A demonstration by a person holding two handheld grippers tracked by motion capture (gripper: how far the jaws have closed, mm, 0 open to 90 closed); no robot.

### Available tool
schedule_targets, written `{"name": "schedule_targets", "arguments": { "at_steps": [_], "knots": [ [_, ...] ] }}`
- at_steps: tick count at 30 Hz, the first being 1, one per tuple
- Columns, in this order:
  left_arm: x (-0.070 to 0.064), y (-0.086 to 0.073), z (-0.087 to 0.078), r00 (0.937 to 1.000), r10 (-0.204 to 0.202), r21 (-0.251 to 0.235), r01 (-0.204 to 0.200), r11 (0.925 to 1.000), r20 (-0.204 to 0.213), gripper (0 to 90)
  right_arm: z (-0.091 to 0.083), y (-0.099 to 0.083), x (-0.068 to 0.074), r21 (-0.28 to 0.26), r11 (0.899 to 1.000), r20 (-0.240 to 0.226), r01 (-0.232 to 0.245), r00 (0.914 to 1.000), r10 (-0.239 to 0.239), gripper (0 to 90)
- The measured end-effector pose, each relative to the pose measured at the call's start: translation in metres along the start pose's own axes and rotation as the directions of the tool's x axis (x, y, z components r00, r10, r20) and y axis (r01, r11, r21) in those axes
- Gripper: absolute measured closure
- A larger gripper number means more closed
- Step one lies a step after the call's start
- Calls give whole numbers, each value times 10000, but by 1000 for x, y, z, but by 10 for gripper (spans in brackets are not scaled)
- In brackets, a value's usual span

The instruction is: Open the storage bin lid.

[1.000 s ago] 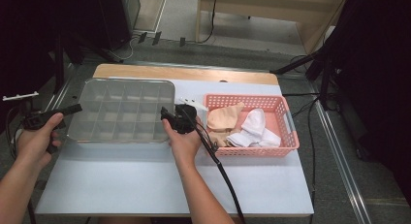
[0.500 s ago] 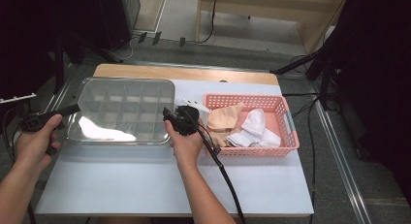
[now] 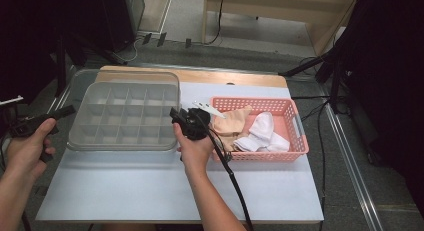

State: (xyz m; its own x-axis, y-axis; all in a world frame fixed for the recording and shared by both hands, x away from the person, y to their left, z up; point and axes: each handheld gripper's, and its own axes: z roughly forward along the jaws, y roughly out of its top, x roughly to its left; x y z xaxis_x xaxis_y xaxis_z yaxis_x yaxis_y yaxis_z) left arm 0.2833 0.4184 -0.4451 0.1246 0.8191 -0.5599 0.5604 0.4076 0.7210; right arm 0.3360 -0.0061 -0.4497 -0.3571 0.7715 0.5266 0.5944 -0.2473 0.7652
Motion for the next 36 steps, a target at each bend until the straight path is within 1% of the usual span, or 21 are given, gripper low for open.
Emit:
{"name": "schedule_targets", "arguments": {
  "at_steps": [1,2,3,5,8,10,11,12,13,14,16,19,22,24,26,28,31,32,33,34,36],
  "knots": [
    [0,0,0,10000,0,0,0,10000,0,657,-2,1,0,22,9998,-120,-180,9998,180,671],
    [-1,0,-1,9999,-93,-7,93,10000,47,658,-4,2,0,-26,9997,-189,-244,9995,243,675],
    [-2,0,-4,9998,-31,-92,33,10000,188,660,-6,3,1,-28,9996,-199,-267,9994,266,677],
    [-3,0,-6,9997,-5,-98,7,10000,231,661,-8,4,1,-36,9994,-208,-351,9992,350,682],
    [-4,-1,-11,9981,-177,-252,192,9995,586,692,-18,7,3,-52,9976,-363,-691,9970,688,696],
    [-4,-2,-16,9948,-516,-410,554,9976,874,710,-23,7,5,-142,9981,-412,-606,9973,600,696],
    [-5,-3,-18,9943,-542,-464,587,9972,916,712,-26,7,6,-164,9978,-423,-644,9971,636,698],
    [-7,-4,-20,9941,-536,-510,586,9970,942,713,-29,6,7,-166,9976,-398,-665,9970,658,698],
    [-9,-5,-22,9947,-411,-527,462,9975,942,713,-29,6,7,-166,9976,-398,-665,9970,658,698],
    [-11,-6,-24,9947,-382,-543,436,9976,959,714,-35,5,8,-200,9979,-362,-623,9975,615,696],
    [-13,-9,-27,9932,-371,-489,427,9979,1099,717,-40,3,8,-337,9974,-377,-636,9973,624,695],
    [-19,-15,-32,9942,-169,-536,227,9983,1059,716,-46,0,6,-300,9979,-424,-572,9975,559,695],
    [-20,-18,-35,9950,-136,-540,190,9984,992,714,-52,-3,5,-170,9981,-488,-593,9971,584,698],
    [-22,-22,-37,9951,-153,-582,211,9981,976,714,-53,-3,5,-134,9985,-490,-532,9974,525,697],
    [-24,-30,-40,9950,-49,-544,103,9985,995,712,-59,-7,5,-154,9993,-397,-336,9987,330,692],
    [-24,-32,-41,9949,-66,-574,125,9983,1010,713,-61,-10,2,-125,9993,-486,-350,9982,344,693],
    [-27,-37,-44,9963,-21,-609,74,9981,862,713,-62,-15,-1,-35,9991,-578,-413,9975,410,693],
    [-27,-39,-45,9966,37,-572,10,9984,821,713,-62,-15,-1,-35,9991,-578,-413,9975,410,693],
    [-28,-40,-46,9968,-37,-573,83,9983,801,713,-63,-17,-2,-12,9992,-560,-407,9976,405,693],
    [-28,-42,-47,9970,22,-521,18,9986,769,713,-63,-19,-3,-10,9991,-550,-417,9976,415,691],
    [-29,-44,-49,9973,-19,-502,55,9987,732,714,-65,-23,-4,85,9989,-526,-463,9975,467,686]
  ]
}}
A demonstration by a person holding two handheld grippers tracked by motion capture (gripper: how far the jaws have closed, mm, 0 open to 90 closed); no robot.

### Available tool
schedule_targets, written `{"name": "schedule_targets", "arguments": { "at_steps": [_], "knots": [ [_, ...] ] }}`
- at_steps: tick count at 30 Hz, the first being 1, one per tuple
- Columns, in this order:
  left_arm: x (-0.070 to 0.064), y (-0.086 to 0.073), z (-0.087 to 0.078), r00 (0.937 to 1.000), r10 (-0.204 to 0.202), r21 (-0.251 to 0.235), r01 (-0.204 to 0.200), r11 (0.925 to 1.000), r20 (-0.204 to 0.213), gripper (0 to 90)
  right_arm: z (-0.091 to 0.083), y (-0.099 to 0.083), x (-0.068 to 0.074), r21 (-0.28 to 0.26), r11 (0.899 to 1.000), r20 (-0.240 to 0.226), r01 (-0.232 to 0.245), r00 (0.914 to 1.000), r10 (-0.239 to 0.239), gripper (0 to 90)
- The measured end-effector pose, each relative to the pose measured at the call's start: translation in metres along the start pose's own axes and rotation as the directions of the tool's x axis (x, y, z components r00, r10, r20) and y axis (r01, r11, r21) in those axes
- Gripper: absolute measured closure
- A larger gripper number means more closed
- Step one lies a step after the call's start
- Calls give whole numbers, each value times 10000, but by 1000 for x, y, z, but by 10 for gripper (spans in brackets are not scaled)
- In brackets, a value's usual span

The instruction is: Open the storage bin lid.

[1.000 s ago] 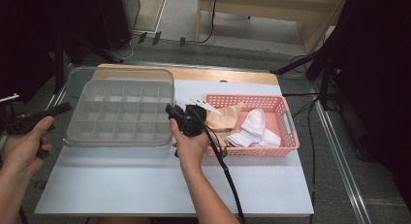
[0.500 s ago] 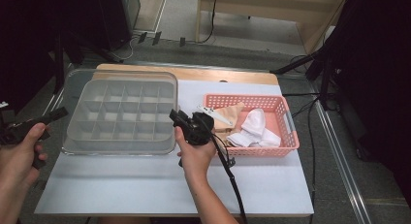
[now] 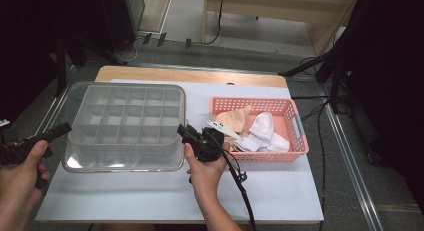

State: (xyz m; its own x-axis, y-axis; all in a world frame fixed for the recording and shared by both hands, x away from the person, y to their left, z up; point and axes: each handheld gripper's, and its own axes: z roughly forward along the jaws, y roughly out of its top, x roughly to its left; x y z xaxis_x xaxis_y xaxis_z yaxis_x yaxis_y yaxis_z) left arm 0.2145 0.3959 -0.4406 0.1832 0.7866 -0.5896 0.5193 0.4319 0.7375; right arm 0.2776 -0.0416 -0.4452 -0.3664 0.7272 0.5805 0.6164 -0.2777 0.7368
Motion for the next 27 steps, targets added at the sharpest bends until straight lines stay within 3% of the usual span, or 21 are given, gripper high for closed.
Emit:
{"name": "schedule_targets", "arguments": {
  "at_steps": [5,12,15,21,27],
  "knots": [
    [-4,-4,-8,9998,-5,94,3,10000,182,728,-4,-8,-2,147,9999,84,36,10000,-37,668],
    [-8,-13,-19,9996,50,203,-56,9998,286,739,-15,-24,-6,426,9986,17,-325,9995,325,668],
    [-5,-18,-22,9995,87,201,-93,9998,318,740,-17,-29,-6,525,9979,49,-390,9992,388,668],
    [5,-32,-27,9992,-217,443,202,9988,330,740,-21,-43,-5,624,9975,167,-317,9994,307,670],
    [7,-38,-36,9994,-220,386,209,9990,270,741,-24,-56,-4,774,9961,123,-423,9991,415,670]
  ]
}}
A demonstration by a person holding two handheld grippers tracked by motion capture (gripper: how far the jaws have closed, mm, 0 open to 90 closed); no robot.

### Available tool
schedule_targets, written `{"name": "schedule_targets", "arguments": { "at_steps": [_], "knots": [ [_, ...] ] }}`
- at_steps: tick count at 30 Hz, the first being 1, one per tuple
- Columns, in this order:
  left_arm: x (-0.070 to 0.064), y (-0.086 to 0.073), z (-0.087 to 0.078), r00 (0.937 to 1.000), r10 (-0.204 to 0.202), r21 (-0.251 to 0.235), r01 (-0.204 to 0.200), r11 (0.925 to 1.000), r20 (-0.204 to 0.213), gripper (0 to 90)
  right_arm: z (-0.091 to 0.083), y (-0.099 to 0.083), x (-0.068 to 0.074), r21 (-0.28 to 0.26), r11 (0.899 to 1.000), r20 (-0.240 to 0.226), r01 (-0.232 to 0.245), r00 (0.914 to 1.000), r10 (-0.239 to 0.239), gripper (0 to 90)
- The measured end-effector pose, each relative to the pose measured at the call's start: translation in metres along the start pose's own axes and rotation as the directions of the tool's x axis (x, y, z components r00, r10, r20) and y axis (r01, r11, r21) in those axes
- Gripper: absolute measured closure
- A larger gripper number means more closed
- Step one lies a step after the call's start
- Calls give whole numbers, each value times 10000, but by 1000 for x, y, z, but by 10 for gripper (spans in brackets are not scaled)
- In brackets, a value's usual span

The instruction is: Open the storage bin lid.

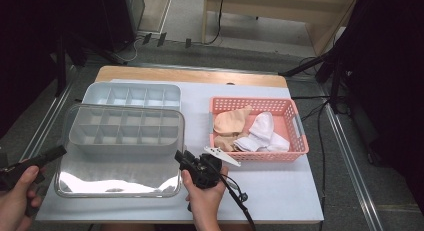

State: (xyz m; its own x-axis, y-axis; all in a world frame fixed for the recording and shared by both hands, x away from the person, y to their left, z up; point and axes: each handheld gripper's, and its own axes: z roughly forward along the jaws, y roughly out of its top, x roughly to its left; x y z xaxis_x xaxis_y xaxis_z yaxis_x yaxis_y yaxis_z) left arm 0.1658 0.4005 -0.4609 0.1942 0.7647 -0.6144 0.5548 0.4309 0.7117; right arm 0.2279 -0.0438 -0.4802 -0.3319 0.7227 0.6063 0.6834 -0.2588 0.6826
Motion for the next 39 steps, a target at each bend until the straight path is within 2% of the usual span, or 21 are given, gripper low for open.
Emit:
{"name": "schedule_targets", "arguments": {
  "at_steps": [7,10,22,29,31,34,39],
  "knots": [
    [1,-10,-9,10000,15,132,-15,9999,15,744,-5,-12,0,259,9994,48,-230,9997,229,670],
    [3,-14,-13,10000,42,190,-42,9998,-18,744,-7,-17,0,307,9994,52,-173,9998,172,670],
    [14,-35,-28,9996,-228,318,234,9992,-161,745,-7,-38,2,968,9940,144,-510,9987,499,674],
    [20,-45,-38,9991,-352,210,357,9991,-227,746,-6,-46,6,1246,9912,147,-450,9989,435,671],
    [21,-47,-41,9991,-358,226,364,9991,-230,746,-6,-50,7,1240,9919,108,-288,9996,277,671],
    [24,-51,-44,9991,-280,342,291,9990,-333,744,-6,-55,8,1345,9903,109,-340,9994,329,671],
    [30,-60,-44,9979,-506,460,525,9976,-399,740,-3,-62,6,1522,9878,260,-341,9992,305,671]
  ]
}}
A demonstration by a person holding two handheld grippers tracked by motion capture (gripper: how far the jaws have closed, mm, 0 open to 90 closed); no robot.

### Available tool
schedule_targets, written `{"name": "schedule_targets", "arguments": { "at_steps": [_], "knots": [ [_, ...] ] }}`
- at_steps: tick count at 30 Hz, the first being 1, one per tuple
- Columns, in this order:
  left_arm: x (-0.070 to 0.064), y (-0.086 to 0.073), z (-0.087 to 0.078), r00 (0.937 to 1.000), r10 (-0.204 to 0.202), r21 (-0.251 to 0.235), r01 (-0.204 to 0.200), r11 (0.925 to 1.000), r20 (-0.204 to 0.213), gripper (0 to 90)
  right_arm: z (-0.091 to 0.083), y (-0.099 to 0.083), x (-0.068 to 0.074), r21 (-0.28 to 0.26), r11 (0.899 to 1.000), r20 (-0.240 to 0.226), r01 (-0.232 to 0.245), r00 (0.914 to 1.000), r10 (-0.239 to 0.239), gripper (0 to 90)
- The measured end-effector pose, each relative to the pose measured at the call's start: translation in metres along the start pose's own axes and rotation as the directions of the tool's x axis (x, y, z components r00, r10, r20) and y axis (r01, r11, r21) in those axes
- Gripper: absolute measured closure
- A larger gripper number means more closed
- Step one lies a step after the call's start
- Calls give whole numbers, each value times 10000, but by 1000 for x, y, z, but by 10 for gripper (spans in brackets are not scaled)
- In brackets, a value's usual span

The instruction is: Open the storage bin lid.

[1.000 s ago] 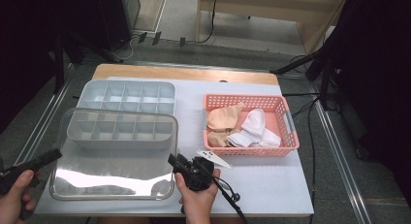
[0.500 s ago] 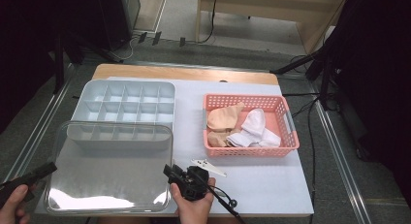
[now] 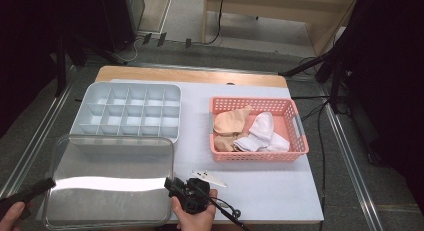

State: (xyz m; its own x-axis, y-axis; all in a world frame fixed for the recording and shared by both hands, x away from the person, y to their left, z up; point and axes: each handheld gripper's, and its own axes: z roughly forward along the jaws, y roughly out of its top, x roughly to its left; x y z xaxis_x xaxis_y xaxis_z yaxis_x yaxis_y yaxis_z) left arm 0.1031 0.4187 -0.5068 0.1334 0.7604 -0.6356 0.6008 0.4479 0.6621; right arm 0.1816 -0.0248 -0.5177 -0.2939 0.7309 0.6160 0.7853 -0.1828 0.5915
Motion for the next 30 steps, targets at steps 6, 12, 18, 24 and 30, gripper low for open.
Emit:
{"name": "schedule_targets", "arguments": {
  "at_steps": [6,12,18,24,30],
  "knots": [
    [5,-9,-1,9999,-133,66,133,9999,17,736,-2,-6,0,-23,9999,51,134,9999,-134,671],
    [8,-16,-7,9997,-223,49,222,9997,104,737,-7,-18,3,134,9998,130,134,9998,-136,672],
    [15,-22,-5,9993,-367,282,369,9989,-74,734,-3,-24,0,476,9989,263,-35,9997,23,668],
    [20,-27,0,9985,-342,555,366,9978,-435,712,-1,-28,0,336,9994,232,70,9997,-78,669],
    [15,-33,10,9901,300,688,-207,9974,-1371,635,2,-32,-5,374,9989,120,-290,9995,286,679]
  ]
}}
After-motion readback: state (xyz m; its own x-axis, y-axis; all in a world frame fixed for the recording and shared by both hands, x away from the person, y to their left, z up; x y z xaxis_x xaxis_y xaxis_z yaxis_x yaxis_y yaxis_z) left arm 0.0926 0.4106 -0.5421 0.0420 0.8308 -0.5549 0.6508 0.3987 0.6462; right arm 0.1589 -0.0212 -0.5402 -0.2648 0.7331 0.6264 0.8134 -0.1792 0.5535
